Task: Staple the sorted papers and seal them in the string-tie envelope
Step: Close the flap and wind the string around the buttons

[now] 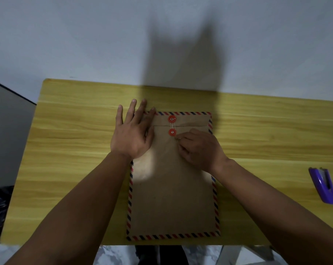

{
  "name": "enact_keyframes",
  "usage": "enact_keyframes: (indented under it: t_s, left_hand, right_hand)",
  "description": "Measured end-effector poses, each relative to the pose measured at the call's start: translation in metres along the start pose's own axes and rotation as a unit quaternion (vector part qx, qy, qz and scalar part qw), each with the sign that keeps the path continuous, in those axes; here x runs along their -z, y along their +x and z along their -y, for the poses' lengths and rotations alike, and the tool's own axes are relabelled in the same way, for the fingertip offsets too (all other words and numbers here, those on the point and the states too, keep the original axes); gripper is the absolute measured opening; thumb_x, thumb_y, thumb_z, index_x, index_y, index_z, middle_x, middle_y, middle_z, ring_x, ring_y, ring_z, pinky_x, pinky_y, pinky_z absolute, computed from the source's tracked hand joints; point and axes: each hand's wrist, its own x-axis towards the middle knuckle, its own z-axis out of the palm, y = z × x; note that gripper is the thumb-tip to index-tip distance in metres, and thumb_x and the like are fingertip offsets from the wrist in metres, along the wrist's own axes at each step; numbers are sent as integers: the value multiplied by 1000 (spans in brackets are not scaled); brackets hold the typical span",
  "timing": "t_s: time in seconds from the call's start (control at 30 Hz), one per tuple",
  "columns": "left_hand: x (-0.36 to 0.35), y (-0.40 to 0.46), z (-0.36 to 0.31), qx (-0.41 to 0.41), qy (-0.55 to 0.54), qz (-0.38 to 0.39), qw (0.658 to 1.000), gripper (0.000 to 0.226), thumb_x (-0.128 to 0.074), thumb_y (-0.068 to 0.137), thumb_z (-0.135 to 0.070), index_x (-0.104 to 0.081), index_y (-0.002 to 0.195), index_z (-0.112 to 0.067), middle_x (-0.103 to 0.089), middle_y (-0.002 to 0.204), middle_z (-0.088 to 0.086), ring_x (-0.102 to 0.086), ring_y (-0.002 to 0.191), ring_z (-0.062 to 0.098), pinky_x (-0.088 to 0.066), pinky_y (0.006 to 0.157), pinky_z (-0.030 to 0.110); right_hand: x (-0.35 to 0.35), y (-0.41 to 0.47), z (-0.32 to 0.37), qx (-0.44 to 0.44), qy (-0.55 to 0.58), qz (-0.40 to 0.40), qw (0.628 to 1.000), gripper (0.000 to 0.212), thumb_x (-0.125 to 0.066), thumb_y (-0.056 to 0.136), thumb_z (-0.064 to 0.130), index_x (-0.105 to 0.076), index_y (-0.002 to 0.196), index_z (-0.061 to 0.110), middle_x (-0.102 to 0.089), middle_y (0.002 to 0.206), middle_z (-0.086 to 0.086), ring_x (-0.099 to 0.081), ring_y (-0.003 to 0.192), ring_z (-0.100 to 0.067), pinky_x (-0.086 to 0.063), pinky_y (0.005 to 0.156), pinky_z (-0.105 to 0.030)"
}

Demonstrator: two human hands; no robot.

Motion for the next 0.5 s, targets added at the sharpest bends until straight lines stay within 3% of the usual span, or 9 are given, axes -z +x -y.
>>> enact_keyframes:
  t_s: [0.2,0.3,0.43,0.5]
  left_hand:
    - [0,0,-1,2,0,-1,1000,59,-32,106,-45,-36,163,-29,-20,175,3,-4,165,29,-4,129,63]
    - [0,0,-1,0,1,-6,1000,58,-32,106,-45,-37,162,-28,-21,175,3,-5,164,29,-5,129,63]
    - [-1,0,-1,0,9,-4,1000,58,-31,107,-47,-36,162,-29,-21,175,3,-6,164,30,-6,129,63]
    - [-2,0,-1,2,12,-3,1000,58,-29,108,-48,-36,162,-29,-20,175,3,-6,164,29,-5,129,63]
  right_hand:
    - [1,9,8,7,4,37,999,14,-70,91,16,-78,96,5,-78,99,-11,-72,84,-31,-58,68,-41]
    - [3,29,10,42,-16,109,993,26,-52,101,19,-73,109,8,-74,109,-9,-69,94,-29,-54,77,-44]
    - [4,64,7,97,-40,156,982,17,-53,96,11,-70,99,8,-70,100,-9,-65,87,-31,-48,64,-41]
    - [4,79,2,108,-52,181,976,19,-50,96,11,-69,101,6,-68,106,-10,-63,93,-33,-43,62,-41]
